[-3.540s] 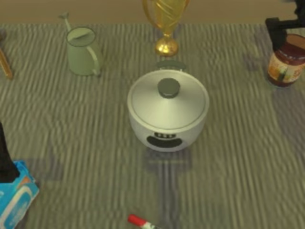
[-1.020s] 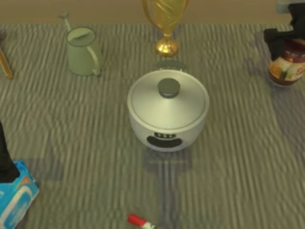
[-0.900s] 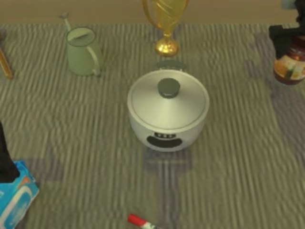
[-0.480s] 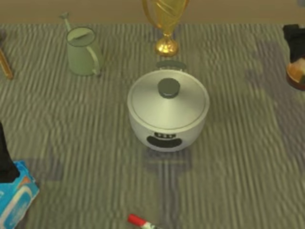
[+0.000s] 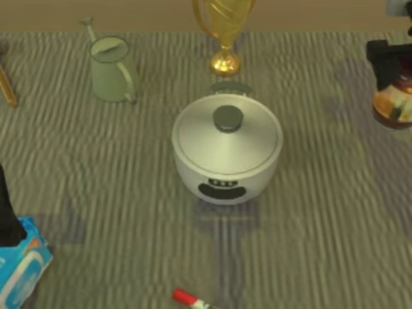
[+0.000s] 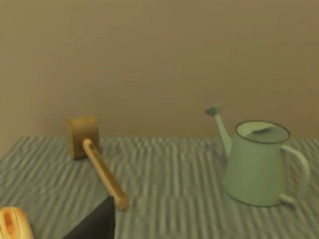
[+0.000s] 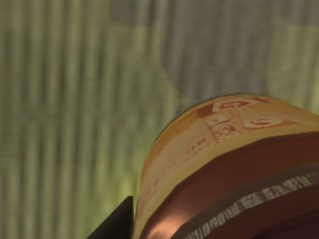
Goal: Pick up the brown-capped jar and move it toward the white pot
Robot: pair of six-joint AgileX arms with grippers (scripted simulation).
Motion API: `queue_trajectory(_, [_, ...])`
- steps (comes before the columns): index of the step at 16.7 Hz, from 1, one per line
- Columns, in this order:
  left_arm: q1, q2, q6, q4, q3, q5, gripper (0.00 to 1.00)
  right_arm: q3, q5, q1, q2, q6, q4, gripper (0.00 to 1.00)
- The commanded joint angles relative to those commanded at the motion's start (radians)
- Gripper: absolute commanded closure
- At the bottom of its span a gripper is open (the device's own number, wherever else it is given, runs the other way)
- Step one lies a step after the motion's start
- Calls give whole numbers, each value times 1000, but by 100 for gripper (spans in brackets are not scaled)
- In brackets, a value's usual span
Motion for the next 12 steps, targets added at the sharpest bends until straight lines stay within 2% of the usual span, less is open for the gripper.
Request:
queue_trajectory(7, [0, 0, 0, 0, 0, 0, 0, -219, 57, 198, -49, 288, 159, 100])
queue_trajectory(12, [0, 0, 0, 0, 0, 0, 0, -240, 60, 215, -50, 312, 174, 100])
